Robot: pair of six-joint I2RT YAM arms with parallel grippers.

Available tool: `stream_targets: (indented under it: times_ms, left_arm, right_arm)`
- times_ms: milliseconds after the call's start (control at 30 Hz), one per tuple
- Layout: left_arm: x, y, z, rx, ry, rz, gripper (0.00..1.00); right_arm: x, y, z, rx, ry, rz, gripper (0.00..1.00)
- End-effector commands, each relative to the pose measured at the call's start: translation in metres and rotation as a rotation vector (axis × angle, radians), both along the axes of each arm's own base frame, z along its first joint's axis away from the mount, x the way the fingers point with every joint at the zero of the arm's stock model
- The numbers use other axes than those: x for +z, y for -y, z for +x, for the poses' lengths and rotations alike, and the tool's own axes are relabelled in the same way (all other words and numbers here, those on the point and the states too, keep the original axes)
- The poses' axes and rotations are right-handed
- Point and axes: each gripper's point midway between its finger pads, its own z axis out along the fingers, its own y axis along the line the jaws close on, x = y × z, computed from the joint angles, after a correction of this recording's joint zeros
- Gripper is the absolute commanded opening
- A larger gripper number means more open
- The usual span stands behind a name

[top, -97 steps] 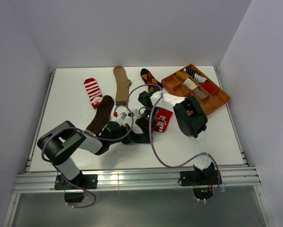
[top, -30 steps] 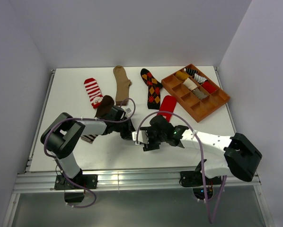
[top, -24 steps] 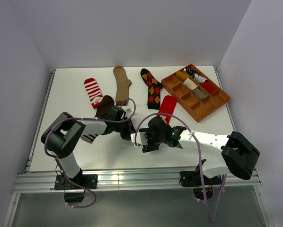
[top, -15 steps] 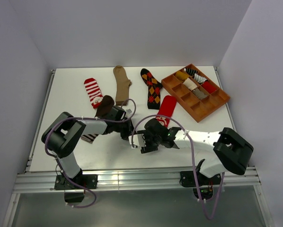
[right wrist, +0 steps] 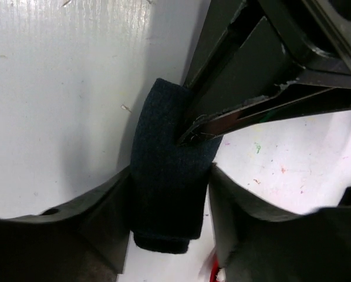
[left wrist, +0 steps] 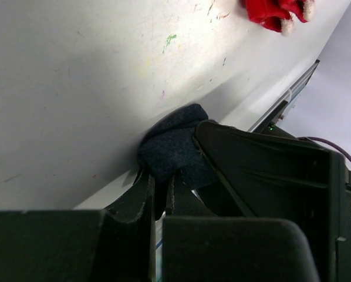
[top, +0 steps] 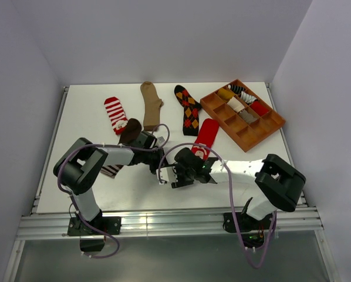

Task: Roll the socks
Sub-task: Pick up the sock at the center of the board.

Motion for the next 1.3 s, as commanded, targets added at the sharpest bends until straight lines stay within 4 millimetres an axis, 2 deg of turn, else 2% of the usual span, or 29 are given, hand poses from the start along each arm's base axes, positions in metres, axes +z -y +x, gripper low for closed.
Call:
stream_targets:
  times_ms: [0, 67, 133, 233, 300, 500, 567, 733, 833, 1000, 1100, 1267]
  left_arm:
    - [-0.036, -0.026, -0.030, -0.026, -0.121, 0.158, 0.01]
    - [-0.034, -0.025, -0.030, -0.029, -0.127, 0.153, 0.00]
    - [-0.031, -0.023, -0.030, -0.033, -0.134, 0.139, 0.00]
    - [-0.024, -0.022, -0.028, -0.026, -0.135, 0.114, 0.12]
    - [-0.017, -0.021, -0.024, -0.020, -0.117, 0.095, 0.15]
    - [0.000, -0.024, -0.012, 0.010, -0.078, 0.069, 0.34]
    - [0.005, -0.028, -0.003, 0.040, -0.058, 0.060, 0.37]
    - [0.039, -0.044, 0.031, 0.142, 0.065, 0.030, 0.39]
    - [0.060, -0.058, 0.050, 0.211, 0.131, 0.015, 0.38]
    - [0.089, -0.084, 0.072, 0.304, 0.209, 0.012, 0.38]
    - [0.102, -0.090, 0.075, 0.317, 0.241, 0.004, 0.38]
    - [0.109, -0.097, 0.076, 0.329, 0.258, -0.001, 0.38]
  right_arm:
    - [0.003, -0.008, 0.009, -0.012, 0.025, -0.009, 0.54]
    - [0.002, -0.009, 0.010, -0.011, 0.017, -0.018, 0.52]
    - [-0.001, -0.008, 0.007, -0.014, -0.004, -0.034, 0.45]
    - [-0.003, -0.008, 0.005, -0.017, -0.031, -0.050, 0.32]
    - [-0.004, -0.008, 0.004, -0.018, -0.046, -0.065, 0.25]
    - [-0.008, -0.006, 0.000, -0.031, -0.094, -0.095, 0.15]
    - [-0.007, -0.006, 0.000, -0.036, -0.103, -0.093, 0.14]
    - [-0.004, -0.003, 0.002, -0.074, -0.158, -0.083, 0.10]
    - [0.005, -0.002, 0.011, -0.103, -0.176, -0.063, 0.09]
    - [0.035, -0.005, 0.026, -0.146, -0.245, 0.007, 0.08]
    - [0.055, -0.007, 0.036, -0.169, -0.275, 0.049, 0.08]
    - [0.086, -0.002, 0.066, -0.233, -0.279, 0.119, 0.08]
